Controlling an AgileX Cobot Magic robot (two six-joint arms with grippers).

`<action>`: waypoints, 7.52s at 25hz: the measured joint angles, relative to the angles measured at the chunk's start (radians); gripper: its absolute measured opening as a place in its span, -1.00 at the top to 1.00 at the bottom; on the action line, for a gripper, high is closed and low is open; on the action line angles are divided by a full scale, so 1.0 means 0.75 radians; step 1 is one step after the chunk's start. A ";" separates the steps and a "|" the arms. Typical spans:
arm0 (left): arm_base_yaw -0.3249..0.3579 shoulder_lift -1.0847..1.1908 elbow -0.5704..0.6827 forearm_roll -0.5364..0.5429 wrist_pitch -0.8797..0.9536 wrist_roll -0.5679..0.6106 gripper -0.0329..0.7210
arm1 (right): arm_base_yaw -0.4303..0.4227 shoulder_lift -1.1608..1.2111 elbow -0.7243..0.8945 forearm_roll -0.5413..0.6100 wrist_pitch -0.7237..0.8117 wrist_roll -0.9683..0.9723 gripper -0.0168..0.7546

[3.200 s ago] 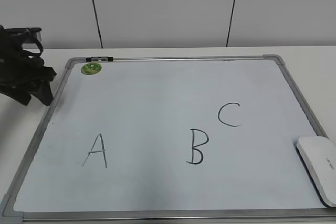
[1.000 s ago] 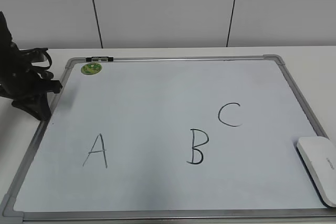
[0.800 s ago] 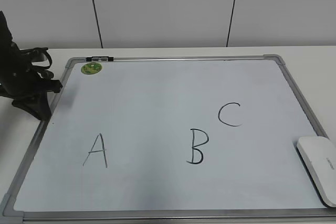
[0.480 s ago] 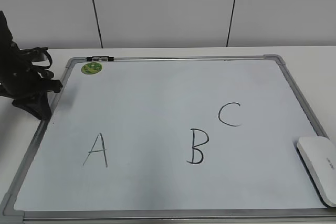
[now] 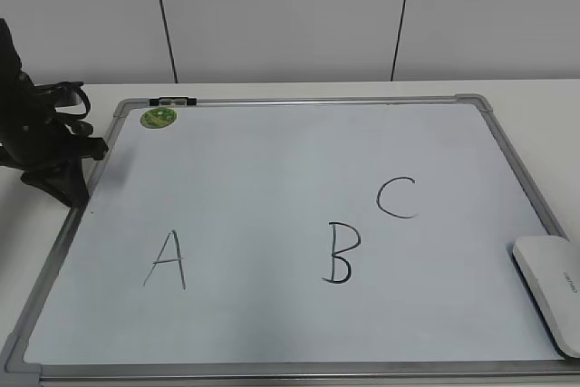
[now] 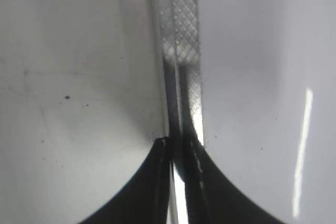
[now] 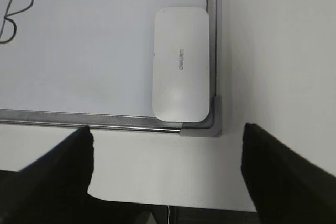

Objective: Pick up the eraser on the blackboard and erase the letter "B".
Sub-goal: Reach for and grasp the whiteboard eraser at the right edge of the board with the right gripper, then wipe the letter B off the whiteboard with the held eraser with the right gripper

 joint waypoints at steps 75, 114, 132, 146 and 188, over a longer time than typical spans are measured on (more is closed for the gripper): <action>0.000 0.000 -0.003 0.000 -0.002 0.000 0.83 | 0.211 1.173 -0.555 0.074 -0.029 -0.086 -0.42; 0.002 0.000 -0.003 -0.001 -0.006 0.000 0.83 | 0.773 1.758 -1.077 -0.031 -0.043 -0.122 -0.42; 0.003 0.000 -0.005 0.000 -0.007 0.000 0.83 | 0.825 1.761 -1.077 -0.001 -0.046 -0.136 -0.42; 0.003 0.002 -0.005 -0.035 -0.020 0.000 0.84 | 0.635 1.761 -1.087 -0.054 -0.056 -0.133 -0.42; 0.003 0.003 -0.005 -0.051 -0.022 0.000 0.84 | 0.859 1.773 -1.115 -0.019 -0.003 -0.145 -0.42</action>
